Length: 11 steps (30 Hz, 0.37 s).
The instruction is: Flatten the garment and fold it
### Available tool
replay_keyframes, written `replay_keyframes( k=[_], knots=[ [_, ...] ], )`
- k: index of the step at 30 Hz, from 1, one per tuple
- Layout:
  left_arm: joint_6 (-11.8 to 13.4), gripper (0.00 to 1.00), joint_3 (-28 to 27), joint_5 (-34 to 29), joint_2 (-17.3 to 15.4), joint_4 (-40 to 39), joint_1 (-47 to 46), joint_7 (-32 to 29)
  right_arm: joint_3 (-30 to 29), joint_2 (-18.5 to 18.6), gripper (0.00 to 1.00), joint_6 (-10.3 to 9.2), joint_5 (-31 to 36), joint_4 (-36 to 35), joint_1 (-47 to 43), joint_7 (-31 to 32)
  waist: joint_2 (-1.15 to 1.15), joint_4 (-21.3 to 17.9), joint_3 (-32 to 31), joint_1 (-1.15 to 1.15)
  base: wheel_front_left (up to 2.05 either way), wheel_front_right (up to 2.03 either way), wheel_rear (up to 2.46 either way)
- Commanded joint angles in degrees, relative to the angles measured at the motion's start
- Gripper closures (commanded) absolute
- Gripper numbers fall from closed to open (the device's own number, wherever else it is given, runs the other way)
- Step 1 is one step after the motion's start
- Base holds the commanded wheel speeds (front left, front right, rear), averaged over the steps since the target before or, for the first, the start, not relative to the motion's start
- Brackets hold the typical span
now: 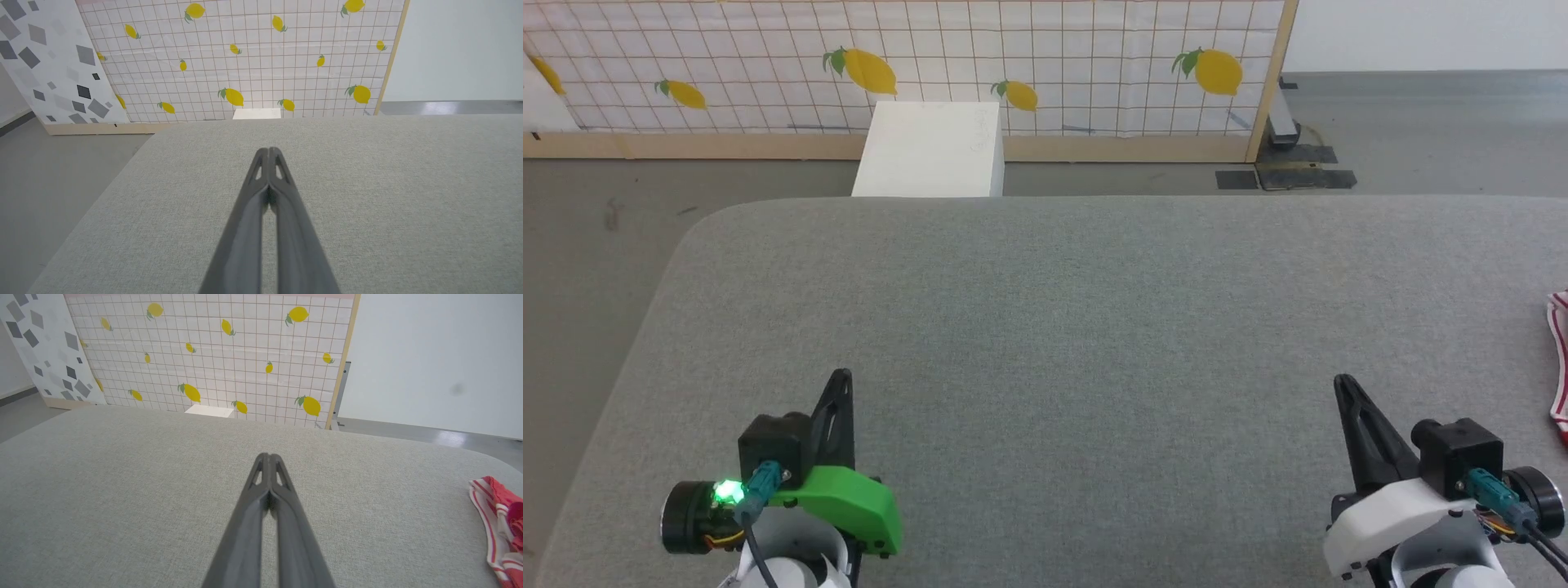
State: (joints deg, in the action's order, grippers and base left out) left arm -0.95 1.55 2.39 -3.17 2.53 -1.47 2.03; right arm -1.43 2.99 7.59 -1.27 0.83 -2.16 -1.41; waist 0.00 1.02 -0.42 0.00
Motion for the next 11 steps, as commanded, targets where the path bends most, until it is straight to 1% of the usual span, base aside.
replay_keyframes(
  k=[1, 11],
  knots=[
    [0.4, 1.0, -0.4, -0.6, 0.3, -0.6, 0.9, -0.3, 0.3, -0.1, 1.0, -0.09, 0.5, -0.4, 1.3, 0.4, 0.0, -0.1, 0.0, 0.0, 0.0, 0.0, 0.0],
    [0.8, 1.0, -1.2, -1.9, 0.3, -2.0, 1.3, -1.6, 1.1, -0.1, 1.0, -0.09, 1.1, -0.7, 1.9, 1.1, 0.0, -0.8, 0.3, 0.0, 0.0, 0.0, 0.0]
  ],
)
